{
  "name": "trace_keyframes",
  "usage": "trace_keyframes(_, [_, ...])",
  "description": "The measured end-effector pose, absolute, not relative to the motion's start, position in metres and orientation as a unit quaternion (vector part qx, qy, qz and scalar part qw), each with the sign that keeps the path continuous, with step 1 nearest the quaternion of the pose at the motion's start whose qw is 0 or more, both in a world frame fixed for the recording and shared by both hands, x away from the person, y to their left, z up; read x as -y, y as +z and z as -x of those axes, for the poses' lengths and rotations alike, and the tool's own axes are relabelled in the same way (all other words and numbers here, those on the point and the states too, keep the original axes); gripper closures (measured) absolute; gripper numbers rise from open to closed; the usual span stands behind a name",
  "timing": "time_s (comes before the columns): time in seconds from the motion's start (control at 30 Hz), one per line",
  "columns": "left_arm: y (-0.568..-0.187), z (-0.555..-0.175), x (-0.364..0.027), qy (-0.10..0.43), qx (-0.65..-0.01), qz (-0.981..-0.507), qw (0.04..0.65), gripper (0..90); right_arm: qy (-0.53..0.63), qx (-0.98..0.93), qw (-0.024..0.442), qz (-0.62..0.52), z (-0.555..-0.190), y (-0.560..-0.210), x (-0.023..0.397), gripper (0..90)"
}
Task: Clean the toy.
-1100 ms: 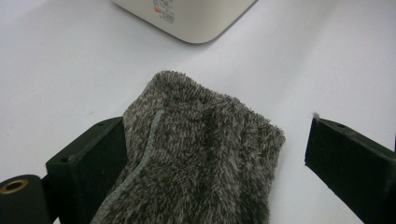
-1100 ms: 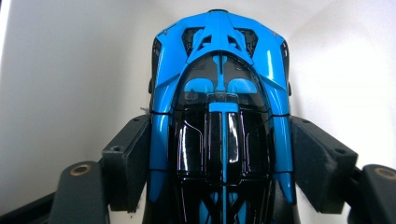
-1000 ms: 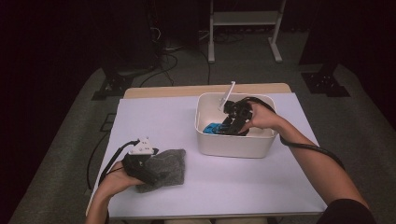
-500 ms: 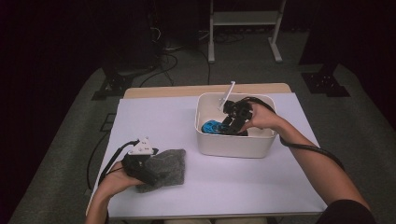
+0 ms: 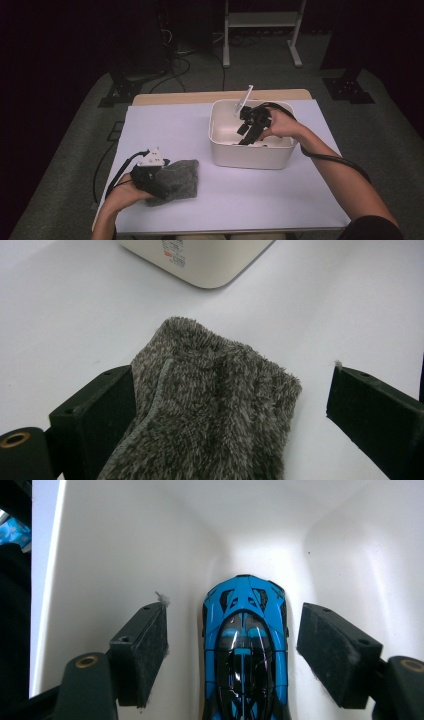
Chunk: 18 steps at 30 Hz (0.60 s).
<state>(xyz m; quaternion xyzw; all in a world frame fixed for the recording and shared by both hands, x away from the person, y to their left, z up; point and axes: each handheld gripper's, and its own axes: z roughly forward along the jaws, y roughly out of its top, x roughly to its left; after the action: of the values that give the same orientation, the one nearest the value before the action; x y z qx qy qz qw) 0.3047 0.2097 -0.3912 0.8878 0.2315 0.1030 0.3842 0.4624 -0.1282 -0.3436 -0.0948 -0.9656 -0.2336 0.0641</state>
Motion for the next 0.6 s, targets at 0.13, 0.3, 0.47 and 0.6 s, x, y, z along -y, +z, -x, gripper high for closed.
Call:
trace_keyframes(0.13, [-0.392, -0.304, -0.209, 0.102, -0.231, -0.888, 0.384, 5.1, -0.241, 0.963, 0.067, 0.097, -0.463, -0.342, 0.13, 26.6])
trace_keyframes(0.3, [-0.392, -0.304, -0.21, 0.102, -0.23, -0.889, 0.382, 5.1, -0.249, 0.961, 0.066, 0.102, -0.462, -0.337, 0.134, 26.6])
trace_keyframes(0.47, [-0.392, -0.303, -0.209, 0.102, -0.228, -0.889, 0.383, 5.1, -0.252, 0.959, 0.067, 0.109, -0.459, -0.335, 0.138, 25.2])
trace_keyframes(0.6, [-0.391, -0.303, -0.208, 0.102, -0.227, -0.89, 0.382, 5.1, -0.252, 0.96, 0.064, 0.108, -0.458, -0.334, 0.139, 25.1])
